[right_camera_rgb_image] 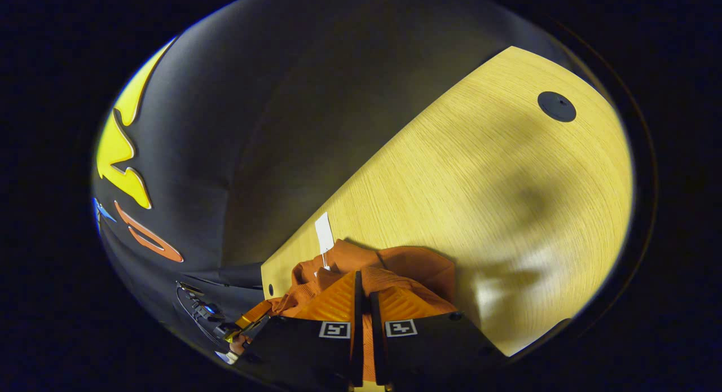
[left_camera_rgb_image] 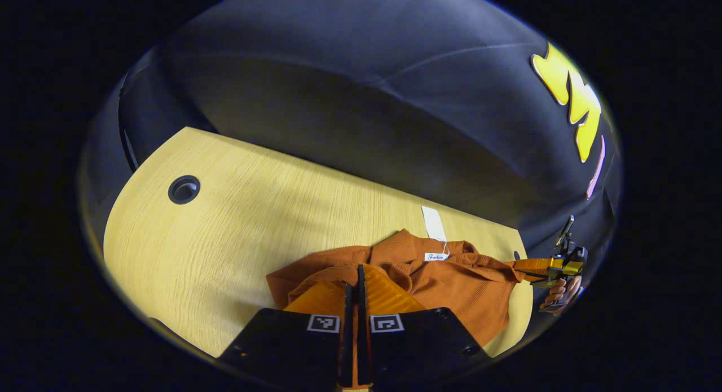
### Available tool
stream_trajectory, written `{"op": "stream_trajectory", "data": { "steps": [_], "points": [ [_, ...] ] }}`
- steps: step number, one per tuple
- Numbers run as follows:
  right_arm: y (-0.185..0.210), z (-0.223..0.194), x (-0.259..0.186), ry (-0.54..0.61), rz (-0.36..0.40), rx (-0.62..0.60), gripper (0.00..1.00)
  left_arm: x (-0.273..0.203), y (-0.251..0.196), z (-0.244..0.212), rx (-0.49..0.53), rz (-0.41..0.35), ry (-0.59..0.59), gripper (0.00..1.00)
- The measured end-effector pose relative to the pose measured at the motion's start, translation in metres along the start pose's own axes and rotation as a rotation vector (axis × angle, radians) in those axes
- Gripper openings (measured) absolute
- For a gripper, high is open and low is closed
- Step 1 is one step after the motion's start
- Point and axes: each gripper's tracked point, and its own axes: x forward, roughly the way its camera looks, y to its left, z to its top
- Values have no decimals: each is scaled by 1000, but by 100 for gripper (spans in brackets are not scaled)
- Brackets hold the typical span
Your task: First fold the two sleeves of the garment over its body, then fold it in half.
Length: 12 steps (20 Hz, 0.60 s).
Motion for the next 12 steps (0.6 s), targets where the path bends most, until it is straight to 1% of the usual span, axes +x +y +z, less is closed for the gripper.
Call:
{"op": "stream_trajectory", "data": {
  "steps": [1, 2, 3, 4, 5, 6, 7, 8, 9, 11, 12],
  "points": [
    [2, 2, 4, -4, 0, 27, 7, 0, 2, -2, -6, 15, 5, 9],
    [8, 0, 5, -1, 1, 55, 28, 0, 4, -3, -6, 33, 8, 10],
    [16, 0, 6, -2, 26, 93, 28, 0, 2, -2, -14, 31, 3, 16],
    [23, 1, 3, 0, 49, 128, 35, -2, -5, 2, -30, 18, -16, 19],
    [27, -3, 3, 0, 62, 153, 42, -4, -12, 10, -43, -6, -48, 33],
    [29, -3, 3, 2, 75, 169, 43, -6, -17, 18, -48, -29, -82, 47],
    [33, -2, 0, 11, 90, 183, 57, -4, -23, 22, -45, -53, -103, 60],
    [37, -2, -3, 16, 104, 198, 65, -1, -24, 23, -28, -66, -105, 81],
    [41, 1, -6, 11, 120, 209, 65, 1, -19, 20, -6, -49, -94, 89],
    [55, 11, -12, -19, 168, 223, 78, 2, -8, 13, 12, 10, -69, 96],
    [56, 15, -15, -41, 169, 220, 79, 0, -5, 13, 1, 25, -63, 96]
  ]
}}
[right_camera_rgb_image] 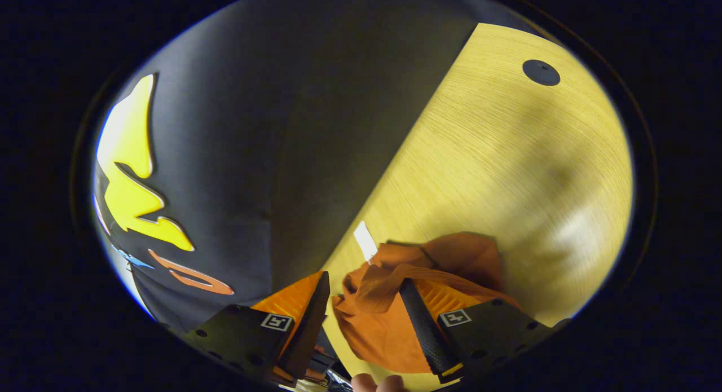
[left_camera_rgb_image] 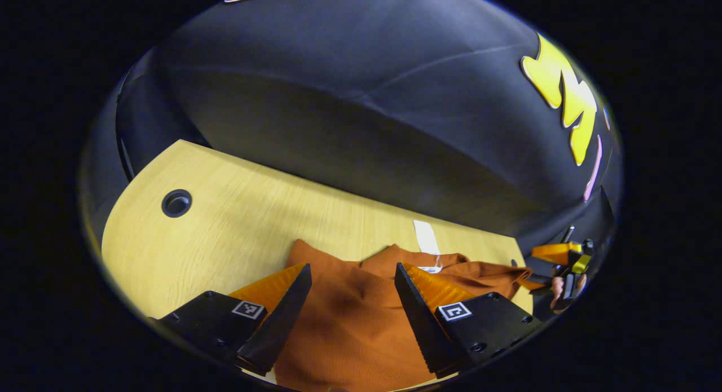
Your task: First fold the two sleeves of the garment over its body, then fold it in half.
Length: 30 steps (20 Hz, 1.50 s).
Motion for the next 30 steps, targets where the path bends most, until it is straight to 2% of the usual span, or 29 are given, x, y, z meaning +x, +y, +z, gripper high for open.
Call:
{"op": "stream_trajectory", "data": {
  "steps": [1, 2, 4, 5, 6, 7, 9, 11, 15, 16, 17, 19, 20, 21, 25, 27, 30],
  "points": [
    [1, 7, -3, -25, 9, -6, 72, -4, 0, 2, -16, 9, -10, 96],
    [6, 10, -6, -39, 22, -6, 86, -10, 2, 6, -25, 22, -27, 96],
    [18, 11, -13, -55, 31, -14, 73, -24, 8, 15, -18, 70, -55, 98],
    [24, 7, -16, -56, 34, -33, 81, -36, 14, 19, -5, 119, -69, 98],
    [25, 1, -19, -57, 13, -73, 83, -48, 19, 26, 8, 170, -90, 99],
    [27, -6, -21, -52, -11, -143, 84, -63, 20, 33, 33, 209, -114, 99],
    [31, -18, -37, -72, -79, -323, 96, -97, 16, 44, 91, 248, -169, 99],
    [43, -26, -56, -129, -135, -508, 96, -130, 5, 53, 166, 274, -226, 99],
    [63, -50, -114, -315, -250, -849, 96, -191, -41, 46, 280, 282, -312, 99],
    [71, -56, -130, -375, -261, -912, 93, -201, -51, 42, 291, 280, -335, 99],
    [82, -66, -149, -427, -266, -974, 98, -209, -62, 35, 291, 266, -353, 99],
    [89, -83, -185, -526, -284, -1077, 98, -231, -79, 15, 284, 221, -370, 98],
    [90, -91, -204, -569, -303, -1111, 98, -238, -84, 4, 283, 220, -375, 99],
    [92, -104, -214, -599, -297, -1139, 93, -245, -86, -4, 282, 224, -386, 99],
    [83, -142, -259, -704, -328, -1205, 97, -268, -99, -39, 237, 187, -407, 99],
    [82, -160, -273, -732, -307, -1207, 96, -276, -102, -56, 194, 176, -412, 99],
    [74, -184, -272, -683, -292, -1243, 96, -277, -111, -82, 156, 155, -362, 99]
  ]
}}
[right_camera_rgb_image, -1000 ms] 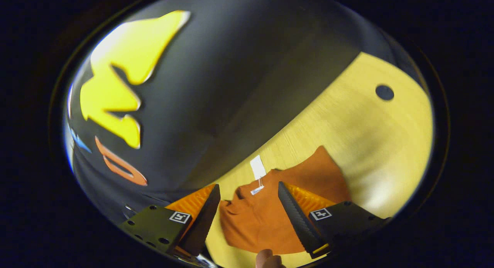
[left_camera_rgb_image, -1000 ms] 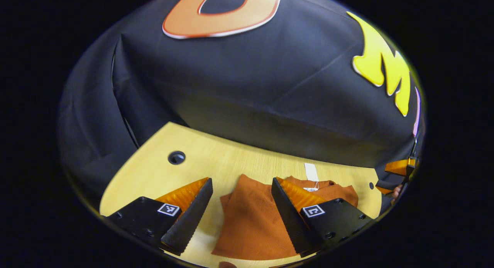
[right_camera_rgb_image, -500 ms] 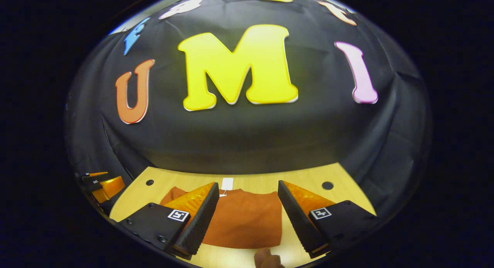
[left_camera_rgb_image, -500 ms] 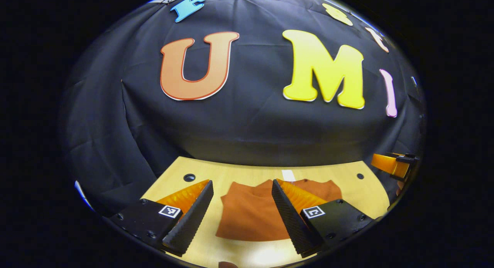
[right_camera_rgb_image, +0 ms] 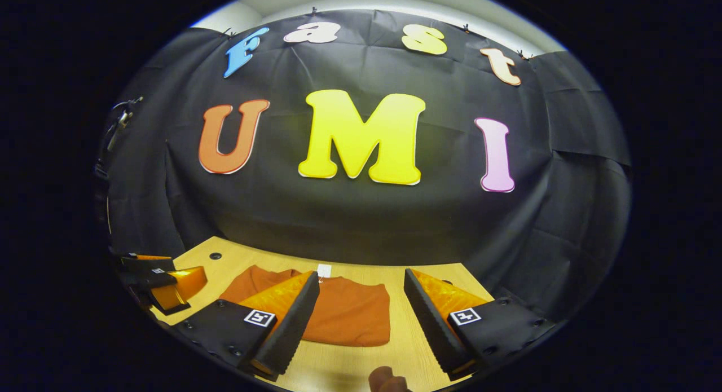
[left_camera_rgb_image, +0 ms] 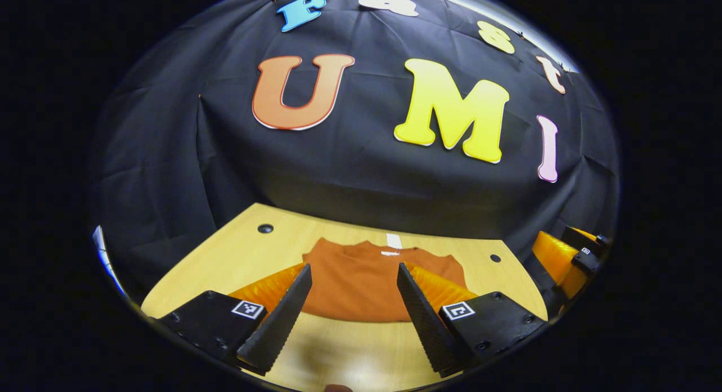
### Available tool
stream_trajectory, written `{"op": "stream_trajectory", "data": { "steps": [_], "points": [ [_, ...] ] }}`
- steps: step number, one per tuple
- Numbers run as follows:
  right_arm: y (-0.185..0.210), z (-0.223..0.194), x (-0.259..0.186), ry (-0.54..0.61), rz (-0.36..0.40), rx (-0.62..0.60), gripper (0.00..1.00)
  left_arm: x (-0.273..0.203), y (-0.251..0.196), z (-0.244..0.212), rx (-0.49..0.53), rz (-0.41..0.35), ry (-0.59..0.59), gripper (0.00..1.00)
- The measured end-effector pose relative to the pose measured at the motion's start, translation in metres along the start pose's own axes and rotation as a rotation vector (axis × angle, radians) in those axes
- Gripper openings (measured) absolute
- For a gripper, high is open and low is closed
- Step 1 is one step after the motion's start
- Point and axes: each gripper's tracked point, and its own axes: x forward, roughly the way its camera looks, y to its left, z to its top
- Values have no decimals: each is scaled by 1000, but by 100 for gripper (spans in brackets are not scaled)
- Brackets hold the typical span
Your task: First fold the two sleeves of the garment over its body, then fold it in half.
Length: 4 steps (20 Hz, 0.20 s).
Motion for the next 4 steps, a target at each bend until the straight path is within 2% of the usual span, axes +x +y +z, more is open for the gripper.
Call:
{"op": "stream_trajectory", "data": {
  "steps": [4],
  "points": [
    [-3, -6, -11, 12, -4, -11, 95, -12, -10, 0, 35, -10, -36, 99]
  ]
}}
